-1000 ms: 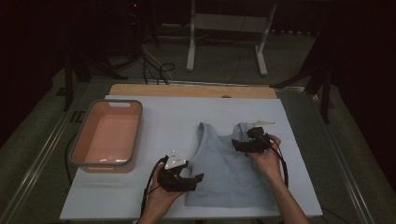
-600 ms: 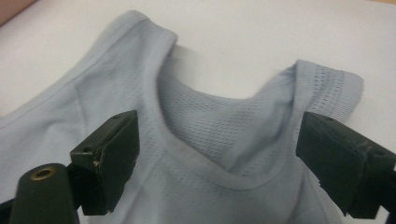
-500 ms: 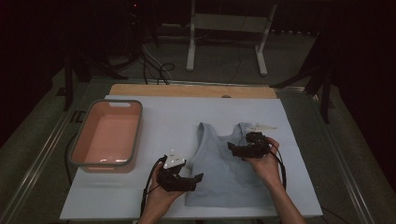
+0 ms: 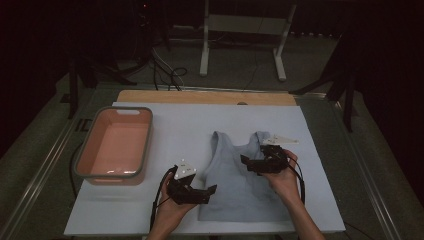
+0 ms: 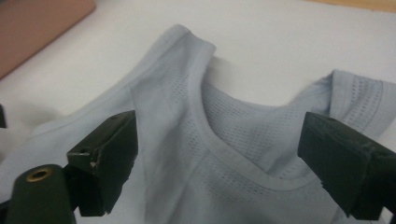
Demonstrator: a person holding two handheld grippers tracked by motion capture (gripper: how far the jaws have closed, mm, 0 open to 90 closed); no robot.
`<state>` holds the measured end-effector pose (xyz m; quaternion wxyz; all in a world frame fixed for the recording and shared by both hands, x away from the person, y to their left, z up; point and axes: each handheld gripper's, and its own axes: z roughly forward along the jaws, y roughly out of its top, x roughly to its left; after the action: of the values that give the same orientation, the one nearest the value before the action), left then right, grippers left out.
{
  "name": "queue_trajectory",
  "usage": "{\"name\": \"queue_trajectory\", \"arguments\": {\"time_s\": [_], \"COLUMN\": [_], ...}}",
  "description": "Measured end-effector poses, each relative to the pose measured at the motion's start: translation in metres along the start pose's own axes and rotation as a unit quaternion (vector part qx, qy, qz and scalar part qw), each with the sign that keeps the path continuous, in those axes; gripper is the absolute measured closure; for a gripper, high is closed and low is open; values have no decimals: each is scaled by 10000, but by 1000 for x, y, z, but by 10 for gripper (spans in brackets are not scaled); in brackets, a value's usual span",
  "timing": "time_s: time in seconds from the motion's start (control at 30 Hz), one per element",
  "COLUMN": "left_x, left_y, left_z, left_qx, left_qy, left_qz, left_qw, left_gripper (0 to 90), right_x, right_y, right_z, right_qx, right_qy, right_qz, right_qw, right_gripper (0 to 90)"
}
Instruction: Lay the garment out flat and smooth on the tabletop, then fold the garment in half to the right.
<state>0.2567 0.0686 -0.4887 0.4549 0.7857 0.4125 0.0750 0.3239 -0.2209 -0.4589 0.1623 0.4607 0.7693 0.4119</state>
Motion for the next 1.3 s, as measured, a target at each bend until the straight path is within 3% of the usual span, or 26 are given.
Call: {"name": "queue_trajectory", "arguments": {"time_s": [0.33, 0.93, 1.3], "left_x": [1, 2, -3], "left_y": [-2, -9, -13], "left_z": [3, 15, 24], "left_qx": [56, 213, 468], "left_qy": [21, -12, -128], "left_qz": [-37, -154, -222], "left_qw": [10000, 9997, 9986], "left_gripper": [106, 158, 206], "right_x": [10, 8, 10], "right_y": [-3, -6, -8], "right_z": [-4, -8, -9], "right_qx": [-39, -159, -202], "right_qy": [98, 72, 143], "right_qz": [-144, -140, -200], "right_qw": [9998, 9998, 9995], "right_gripper": [113, 113, 114]}}
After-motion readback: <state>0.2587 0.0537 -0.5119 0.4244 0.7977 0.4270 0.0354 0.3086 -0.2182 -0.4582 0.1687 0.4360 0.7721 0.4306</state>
